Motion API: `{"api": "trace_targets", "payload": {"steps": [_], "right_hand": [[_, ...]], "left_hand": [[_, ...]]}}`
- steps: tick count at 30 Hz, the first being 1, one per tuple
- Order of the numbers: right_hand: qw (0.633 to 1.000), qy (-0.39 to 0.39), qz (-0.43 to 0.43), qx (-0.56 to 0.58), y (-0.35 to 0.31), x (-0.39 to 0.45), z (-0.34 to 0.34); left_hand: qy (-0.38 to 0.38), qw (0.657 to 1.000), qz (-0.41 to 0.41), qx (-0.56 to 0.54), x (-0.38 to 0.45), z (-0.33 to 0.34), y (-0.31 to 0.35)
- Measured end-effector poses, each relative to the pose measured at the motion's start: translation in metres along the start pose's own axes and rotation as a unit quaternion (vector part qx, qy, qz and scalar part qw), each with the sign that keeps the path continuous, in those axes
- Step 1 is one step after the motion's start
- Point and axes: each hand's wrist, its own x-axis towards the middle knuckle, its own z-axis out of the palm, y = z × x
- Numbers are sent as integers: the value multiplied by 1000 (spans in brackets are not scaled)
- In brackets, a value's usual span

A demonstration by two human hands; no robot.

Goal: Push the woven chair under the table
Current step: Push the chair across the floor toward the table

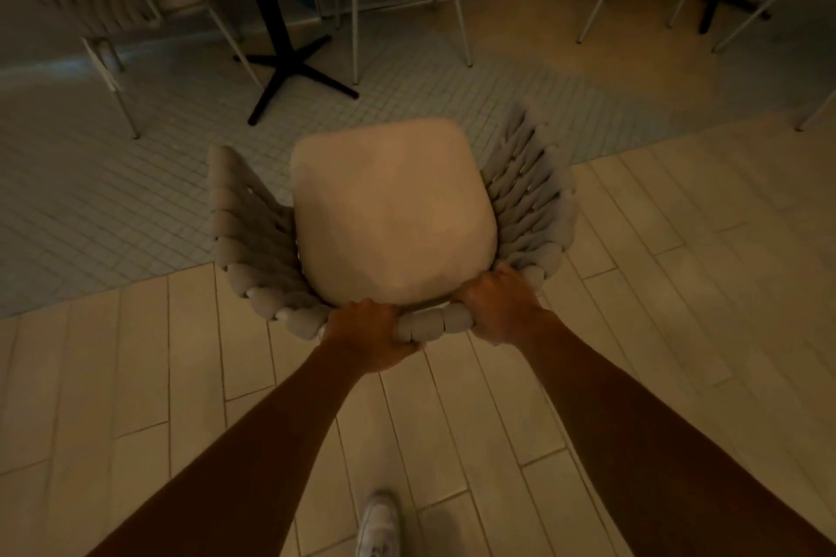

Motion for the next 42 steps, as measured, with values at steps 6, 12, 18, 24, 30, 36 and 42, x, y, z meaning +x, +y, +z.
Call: {"api": "trace_targets", "payload": {"steps": [6, 12, 18, 24, 30, 36, 42], "right_hand": [[987, 38, -136, 79, 21, 2, 2], [942, 279, -174, 65, 21, -5, 19], [937, 315, -143, 44, 19, 7, 16], [941, 305, -143, 38, 28, 36, 7], [931, 331, -153, 33, 40, 78, 1], [923, 346, -167, 33, 43, 132, -16], [926, 347, -142, 35, 33, 207, -35]], "left_hand": [[95, 994, 36, -34, -6, 5, -6], [212, 976, -40, 29, -9, 8, 5], [328, 940, -56, 79, 2, 16, 2], [348, 934, -54, 61, 25, 12, -8], [392, 912, -73, 90, 57, 13, -29], [422, 900, -61, 94, 93, 1, -65], [350, 926, -90, 109, 135, -31, -119]]}}
